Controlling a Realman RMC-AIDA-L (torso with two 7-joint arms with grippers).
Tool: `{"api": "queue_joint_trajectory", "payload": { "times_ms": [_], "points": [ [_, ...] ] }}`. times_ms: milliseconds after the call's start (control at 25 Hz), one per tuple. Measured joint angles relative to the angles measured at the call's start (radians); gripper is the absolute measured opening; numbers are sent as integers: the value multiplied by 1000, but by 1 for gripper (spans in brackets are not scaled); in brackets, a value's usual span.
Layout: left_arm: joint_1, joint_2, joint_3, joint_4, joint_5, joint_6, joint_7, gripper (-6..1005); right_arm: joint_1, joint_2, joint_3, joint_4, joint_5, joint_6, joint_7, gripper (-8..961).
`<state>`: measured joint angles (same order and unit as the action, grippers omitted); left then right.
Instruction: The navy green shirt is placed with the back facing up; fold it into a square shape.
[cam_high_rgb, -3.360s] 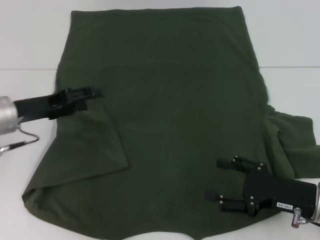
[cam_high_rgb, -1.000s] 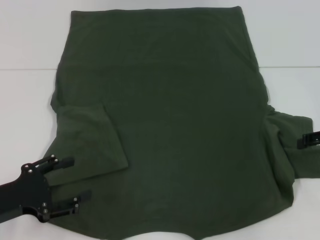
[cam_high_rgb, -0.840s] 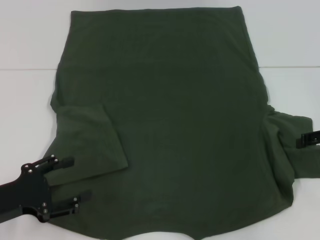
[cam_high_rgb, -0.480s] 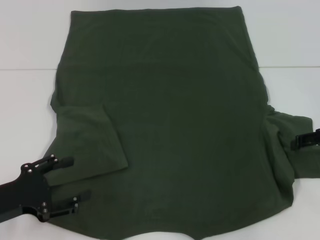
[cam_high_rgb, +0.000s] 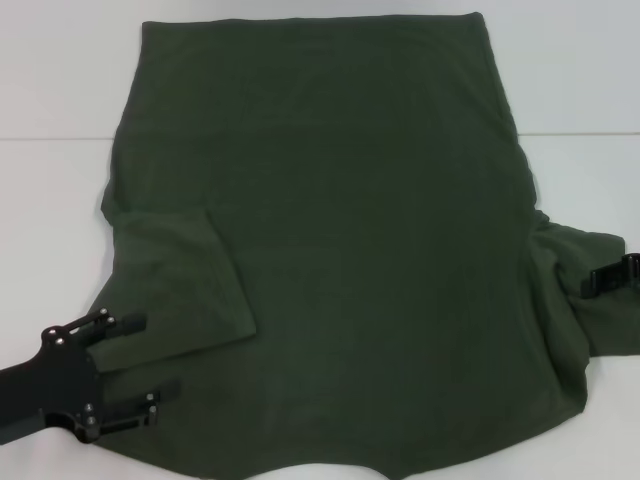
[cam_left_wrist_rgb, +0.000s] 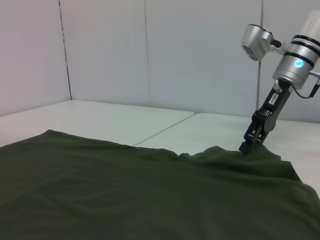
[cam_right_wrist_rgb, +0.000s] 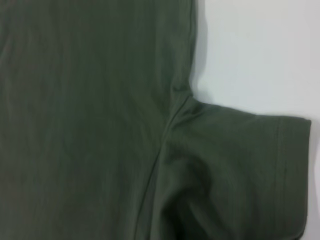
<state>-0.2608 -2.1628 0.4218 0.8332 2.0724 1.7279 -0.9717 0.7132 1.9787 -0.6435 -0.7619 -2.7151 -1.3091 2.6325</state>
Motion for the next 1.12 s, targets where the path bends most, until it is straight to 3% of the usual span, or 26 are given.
{"api": "queue_joint_trajectory", "payload": {
  "times_ms": [760, 1120],
  "points": [
    [0, 2, -2, -6, 0, -20, 5, 850, 4, 0, -1, 5, 0, 1, 4, 70],
    [0, 1, -5, -8, 0, -21, 5, 851, -23, -7, 27, -116, 17, -78, 1, 56]
  ]
}}
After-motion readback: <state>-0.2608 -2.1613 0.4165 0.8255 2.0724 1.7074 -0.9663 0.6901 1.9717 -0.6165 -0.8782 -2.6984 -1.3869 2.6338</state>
